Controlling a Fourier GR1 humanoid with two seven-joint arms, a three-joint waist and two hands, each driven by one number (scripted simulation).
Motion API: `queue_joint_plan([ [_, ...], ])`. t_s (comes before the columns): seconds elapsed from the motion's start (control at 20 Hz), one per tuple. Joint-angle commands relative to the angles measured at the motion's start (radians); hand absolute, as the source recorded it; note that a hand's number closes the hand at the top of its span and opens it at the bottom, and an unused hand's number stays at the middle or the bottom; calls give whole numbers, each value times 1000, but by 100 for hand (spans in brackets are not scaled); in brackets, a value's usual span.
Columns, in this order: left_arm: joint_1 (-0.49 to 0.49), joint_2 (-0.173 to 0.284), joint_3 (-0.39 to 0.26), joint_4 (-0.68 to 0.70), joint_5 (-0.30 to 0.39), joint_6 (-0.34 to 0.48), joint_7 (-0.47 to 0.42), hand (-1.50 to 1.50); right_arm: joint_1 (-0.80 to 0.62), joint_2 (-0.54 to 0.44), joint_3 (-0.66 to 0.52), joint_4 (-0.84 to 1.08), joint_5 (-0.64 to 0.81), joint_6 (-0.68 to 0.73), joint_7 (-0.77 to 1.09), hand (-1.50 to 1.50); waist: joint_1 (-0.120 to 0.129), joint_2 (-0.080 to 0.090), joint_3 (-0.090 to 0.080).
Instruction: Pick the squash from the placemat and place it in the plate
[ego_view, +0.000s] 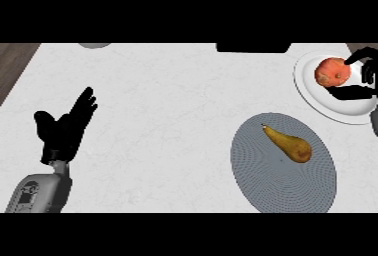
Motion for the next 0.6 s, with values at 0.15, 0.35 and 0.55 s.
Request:
queue_joint_plan([
  [0.15,-6,-27,-33,-41,-26,18,30,0,-87,-140,-3,322,68,17,-92,150,23,9,2],
  [0.35,11,-26,-34,-35,-26,8,6,0,-122,-161,-59,420,-7,187,-74,150,27,12,2],
  [0.55,-24,-35,-44,-78,-22,17,73,0,-96,-218,-41,474,15,248,-251,-150,38,16,5],
])
